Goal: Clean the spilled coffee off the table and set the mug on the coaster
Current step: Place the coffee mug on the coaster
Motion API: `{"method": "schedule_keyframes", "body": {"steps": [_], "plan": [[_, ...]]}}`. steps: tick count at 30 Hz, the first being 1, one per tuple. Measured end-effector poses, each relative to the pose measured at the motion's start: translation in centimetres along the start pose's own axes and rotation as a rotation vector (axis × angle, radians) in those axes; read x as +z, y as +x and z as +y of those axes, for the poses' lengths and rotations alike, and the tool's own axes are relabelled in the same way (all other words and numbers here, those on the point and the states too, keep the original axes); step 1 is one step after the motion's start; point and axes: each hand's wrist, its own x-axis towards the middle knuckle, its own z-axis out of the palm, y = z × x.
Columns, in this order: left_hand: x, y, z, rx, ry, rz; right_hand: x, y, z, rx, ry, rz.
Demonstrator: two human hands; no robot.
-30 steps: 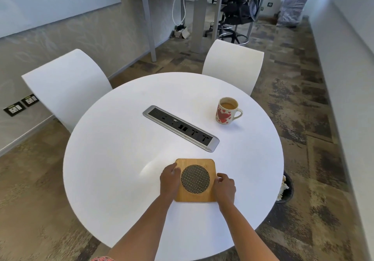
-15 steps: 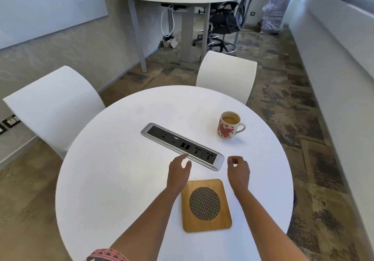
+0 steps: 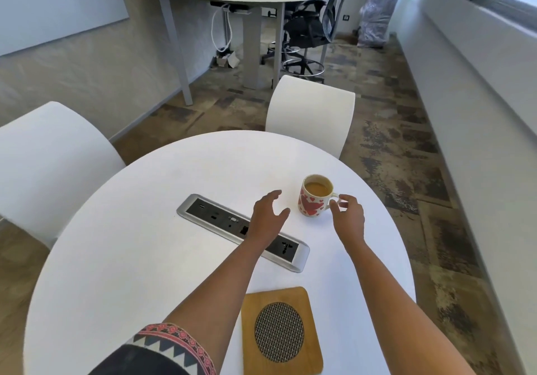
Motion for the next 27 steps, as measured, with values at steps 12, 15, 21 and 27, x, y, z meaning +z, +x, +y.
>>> {"method": "schedule_keyframes", "body": {"steps": [12, 15, 21, 27], "plan": [[7.0, 7.6, -0.9, -0.073, 0.054, -0.138, 1.4, 6.9, 4.7, -0.116, -0.061, -0.094], [8.4, 8.7, -1.5, -0.089, -0.009, -0.130, 1.9, 7.8, 6.0, -0.126, -0.028, -0.120], [10.2, 10.2, -1.9, 0.012, -0.182, -0.142, 2.9, 8.5, 7.5, -0.075, 0.076, -0.195], [10.9, 10.3, -2.3, -0.003, -0.269, -0.136, 3.8, 8.7, 8.5, -0.061, 0.126, -0.218]]}}
